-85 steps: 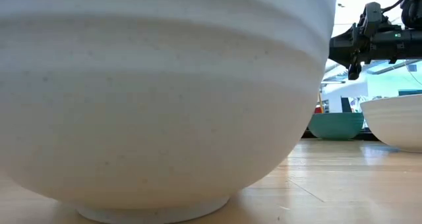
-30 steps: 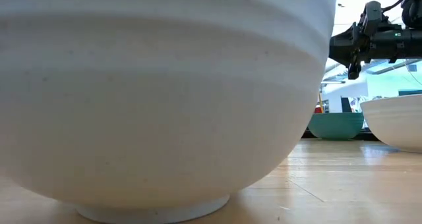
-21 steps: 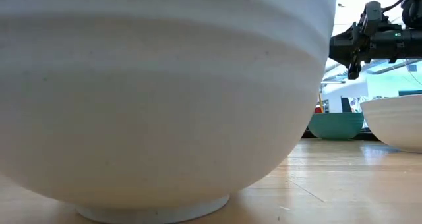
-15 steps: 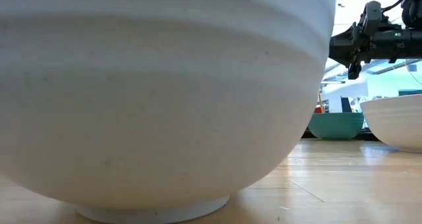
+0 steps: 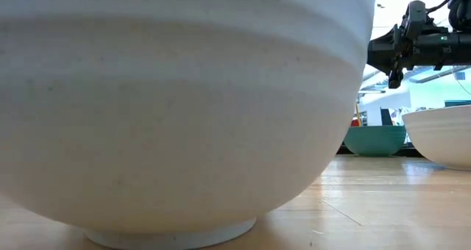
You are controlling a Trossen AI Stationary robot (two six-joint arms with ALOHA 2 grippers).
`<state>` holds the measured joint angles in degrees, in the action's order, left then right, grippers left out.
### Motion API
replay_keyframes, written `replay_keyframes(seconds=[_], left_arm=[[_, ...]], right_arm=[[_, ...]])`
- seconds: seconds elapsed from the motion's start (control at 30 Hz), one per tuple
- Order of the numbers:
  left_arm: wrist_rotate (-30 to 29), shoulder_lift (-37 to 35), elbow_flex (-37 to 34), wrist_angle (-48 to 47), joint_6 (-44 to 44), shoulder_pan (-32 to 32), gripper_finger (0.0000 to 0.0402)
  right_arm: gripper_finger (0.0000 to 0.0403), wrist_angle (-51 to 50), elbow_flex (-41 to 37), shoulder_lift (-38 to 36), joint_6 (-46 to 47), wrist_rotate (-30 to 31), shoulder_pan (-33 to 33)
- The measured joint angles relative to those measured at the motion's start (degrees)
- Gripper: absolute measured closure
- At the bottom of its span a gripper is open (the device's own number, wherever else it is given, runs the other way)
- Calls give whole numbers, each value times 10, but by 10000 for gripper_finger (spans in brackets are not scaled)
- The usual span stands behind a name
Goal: Place and stack bowls onto a shelf
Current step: Put the white bowl on the shelf
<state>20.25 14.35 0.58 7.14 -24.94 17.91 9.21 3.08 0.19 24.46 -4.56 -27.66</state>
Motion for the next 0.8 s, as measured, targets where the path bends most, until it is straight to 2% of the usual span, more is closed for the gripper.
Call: replay_keyframes(seconds=[0.23,0.43,0.63,0.8], left_arm=[[0,0,0,0,-130,0,368],[-15,0,0,0,-191,0,331],[-48,0,0,53,-170,1,298],[-20,0,23,114,-114,0,294]], right_arm=[[325,0,0,0,19,0,0],[325,1,0,0,19,16,0],[325,31,0,0,16,53,0],[325,61,0,0,1,53,0]])
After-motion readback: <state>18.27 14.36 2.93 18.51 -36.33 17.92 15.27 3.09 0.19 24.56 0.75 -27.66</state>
